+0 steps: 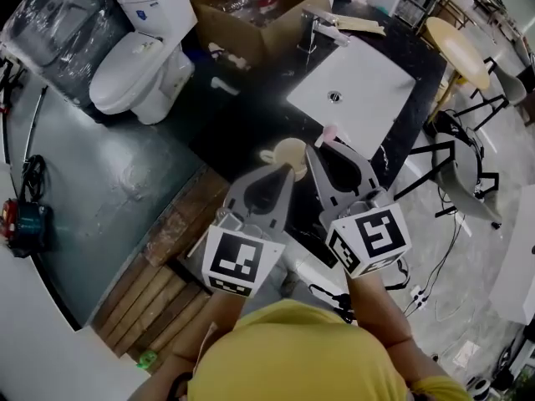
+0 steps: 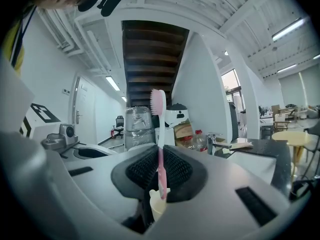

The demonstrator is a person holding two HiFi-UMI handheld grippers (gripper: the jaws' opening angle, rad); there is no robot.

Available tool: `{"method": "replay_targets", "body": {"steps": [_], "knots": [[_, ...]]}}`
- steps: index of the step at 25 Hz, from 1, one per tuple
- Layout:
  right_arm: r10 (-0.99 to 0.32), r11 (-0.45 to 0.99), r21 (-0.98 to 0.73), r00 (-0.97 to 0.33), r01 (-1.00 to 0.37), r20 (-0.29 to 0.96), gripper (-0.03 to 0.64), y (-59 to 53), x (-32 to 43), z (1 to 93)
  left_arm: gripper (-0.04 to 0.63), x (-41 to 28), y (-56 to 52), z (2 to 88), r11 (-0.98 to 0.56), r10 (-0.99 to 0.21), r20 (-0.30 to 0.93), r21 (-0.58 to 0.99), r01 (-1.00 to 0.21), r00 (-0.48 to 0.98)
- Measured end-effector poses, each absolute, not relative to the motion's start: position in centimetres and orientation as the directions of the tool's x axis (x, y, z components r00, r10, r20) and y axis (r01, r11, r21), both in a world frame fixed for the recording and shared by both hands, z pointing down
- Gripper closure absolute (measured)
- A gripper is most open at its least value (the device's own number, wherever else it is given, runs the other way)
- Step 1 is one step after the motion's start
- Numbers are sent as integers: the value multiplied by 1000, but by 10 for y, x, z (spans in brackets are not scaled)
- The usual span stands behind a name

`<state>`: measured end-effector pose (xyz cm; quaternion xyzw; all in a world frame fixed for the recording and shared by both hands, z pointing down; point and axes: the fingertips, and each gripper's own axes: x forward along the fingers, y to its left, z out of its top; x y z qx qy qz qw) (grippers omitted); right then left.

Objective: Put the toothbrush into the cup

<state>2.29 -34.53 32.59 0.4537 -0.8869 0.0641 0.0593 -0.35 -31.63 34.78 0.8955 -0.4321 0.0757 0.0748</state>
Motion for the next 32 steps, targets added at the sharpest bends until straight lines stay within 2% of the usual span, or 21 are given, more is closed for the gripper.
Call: {"method": "replay_targets", "body": {"steps": [8,21,32], "knots": [[-794,571,-77,-573,-818,202,573,-370,20,347,586,-4,-338,362,-622,-747,224,93,-777,625],[-754,559,-128,-566,-819,333,572,-384,13,410,586,-10,-350,382,-615,-740,255,118,-780,622],[-745,536,-139,-544,-833,385,573,-390,12,427,586,-11,-357,385,-648,-711,251,130,-750,657]]}}
